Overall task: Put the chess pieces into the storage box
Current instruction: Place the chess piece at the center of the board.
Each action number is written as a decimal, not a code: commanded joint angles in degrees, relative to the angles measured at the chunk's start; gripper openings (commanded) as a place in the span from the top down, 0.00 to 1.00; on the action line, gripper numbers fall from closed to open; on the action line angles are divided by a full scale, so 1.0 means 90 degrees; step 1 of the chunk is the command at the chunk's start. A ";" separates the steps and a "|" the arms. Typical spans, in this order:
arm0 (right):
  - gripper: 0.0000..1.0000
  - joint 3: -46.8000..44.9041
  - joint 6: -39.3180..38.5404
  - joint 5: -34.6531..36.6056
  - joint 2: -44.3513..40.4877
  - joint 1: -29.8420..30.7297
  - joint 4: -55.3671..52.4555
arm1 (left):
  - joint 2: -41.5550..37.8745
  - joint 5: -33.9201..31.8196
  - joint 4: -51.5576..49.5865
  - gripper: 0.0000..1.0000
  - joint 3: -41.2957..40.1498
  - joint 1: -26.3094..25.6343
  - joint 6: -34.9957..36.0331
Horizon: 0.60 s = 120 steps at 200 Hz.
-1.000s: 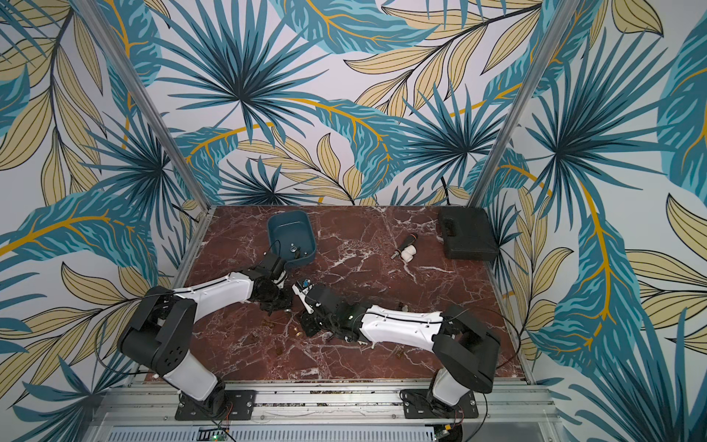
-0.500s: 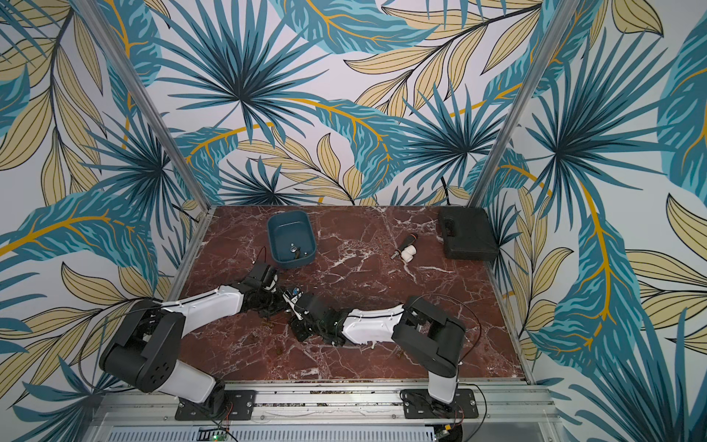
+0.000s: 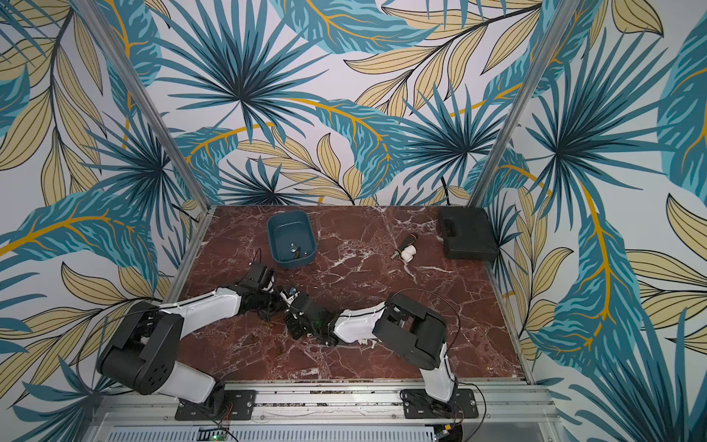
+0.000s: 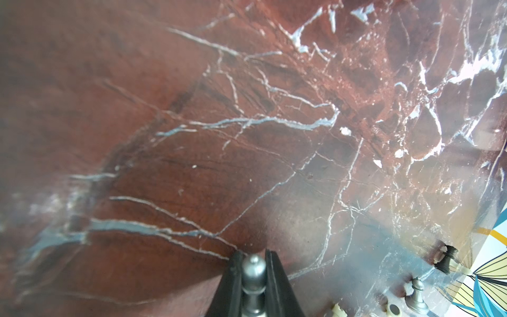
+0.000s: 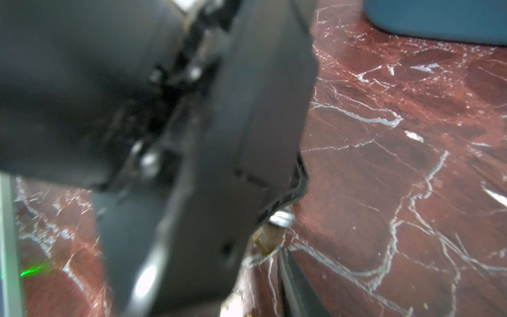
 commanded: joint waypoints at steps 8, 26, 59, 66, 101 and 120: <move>0.63 0.0278 0.0005 0.0089 0.0206 0.0022 0.0046 | 0.0201 -0.0070 -0.0363 1.00 -0.0107 0.0027 0.0033; 0.63 0.0361 0.0015 0.0179 0.0271 0.0023 -0.0022 | 0.0170 -0.0093 -0.0393 1.00 -0.0097 0.0031 0.0060; 0.71 0.0320 0.0031 0.0255 0.0230 0.0022 -0.0089 | 0.0143 -0.0174 -0.0451 1.00 -0.0097 0.0060 0.0101; 0.73 0.0304 0.0050 0.0300 0.0215 0.0023 -0.0117 | 0.0141 -0.0176 -0.0453 1.00 -0.0098 0.0069 0.0111; 0.79 0.0313 0.0054 0.0282 0.0161 0.0020 -0.0335 | 0.0159 -0.0136 -0.0423 1.00 -0.0088 0.0112 0.0140; 0.83 0.0333 0.0032 0.0248 0.0109 0.0020 -0.0443 | 0.0194 -0.0130 -0.0401 1.00 -0.0083 0.0134 0.0167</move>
